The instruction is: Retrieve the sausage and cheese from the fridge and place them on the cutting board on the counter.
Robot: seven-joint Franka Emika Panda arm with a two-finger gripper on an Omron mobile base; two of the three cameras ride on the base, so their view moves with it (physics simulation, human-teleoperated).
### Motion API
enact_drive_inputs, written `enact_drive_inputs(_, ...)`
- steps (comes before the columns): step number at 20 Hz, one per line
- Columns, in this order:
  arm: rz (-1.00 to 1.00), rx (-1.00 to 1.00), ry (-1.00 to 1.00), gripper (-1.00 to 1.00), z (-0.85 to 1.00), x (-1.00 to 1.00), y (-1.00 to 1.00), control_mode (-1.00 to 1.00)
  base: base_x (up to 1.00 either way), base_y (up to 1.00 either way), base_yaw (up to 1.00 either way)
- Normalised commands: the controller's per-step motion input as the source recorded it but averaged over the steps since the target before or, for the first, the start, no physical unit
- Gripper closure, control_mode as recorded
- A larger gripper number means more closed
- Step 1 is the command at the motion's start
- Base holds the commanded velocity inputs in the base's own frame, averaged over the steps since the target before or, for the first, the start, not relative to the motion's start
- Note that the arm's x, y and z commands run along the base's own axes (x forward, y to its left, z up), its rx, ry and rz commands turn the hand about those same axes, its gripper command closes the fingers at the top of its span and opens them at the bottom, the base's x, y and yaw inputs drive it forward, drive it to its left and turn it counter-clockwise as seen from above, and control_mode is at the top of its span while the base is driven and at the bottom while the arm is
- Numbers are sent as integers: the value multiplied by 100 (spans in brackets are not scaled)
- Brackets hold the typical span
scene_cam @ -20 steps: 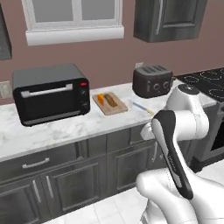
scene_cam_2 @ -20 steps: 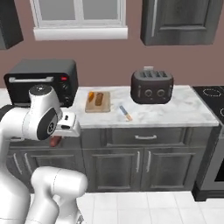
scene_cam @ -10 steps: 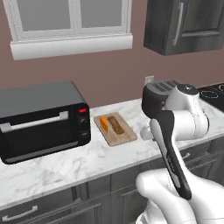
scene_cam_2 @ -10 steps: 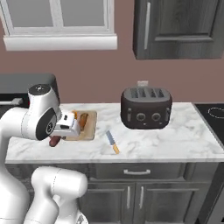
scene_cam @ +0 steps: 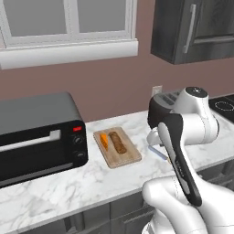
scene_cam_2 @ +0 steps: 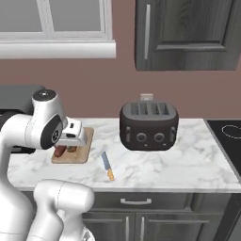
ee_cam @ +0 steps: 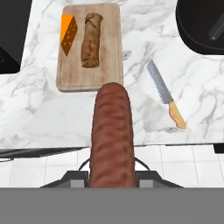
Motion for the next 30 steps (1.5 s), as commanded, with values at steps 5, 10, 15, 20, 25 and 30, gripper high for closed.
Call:
enact_drive_inputs(5,0,0,0,100,0,0,0,100,24,-1,1)
enact_drive_inputs(10,0,0,0,100,0,0,0,100,0,0,0)
enact_drive_inputs(15,0,0,0,100,0,0,0,100,0,0,0)
enact_drive_inputs(20,0,0,0,100,0,0,0,100,0,0,0)
enact_drive_inputs(25,0,0,0,100,0,0,0,-100,0,0,0)
enact_drive_inputs(30,0,0,0,100,0,0,0,-100,0,0,0)
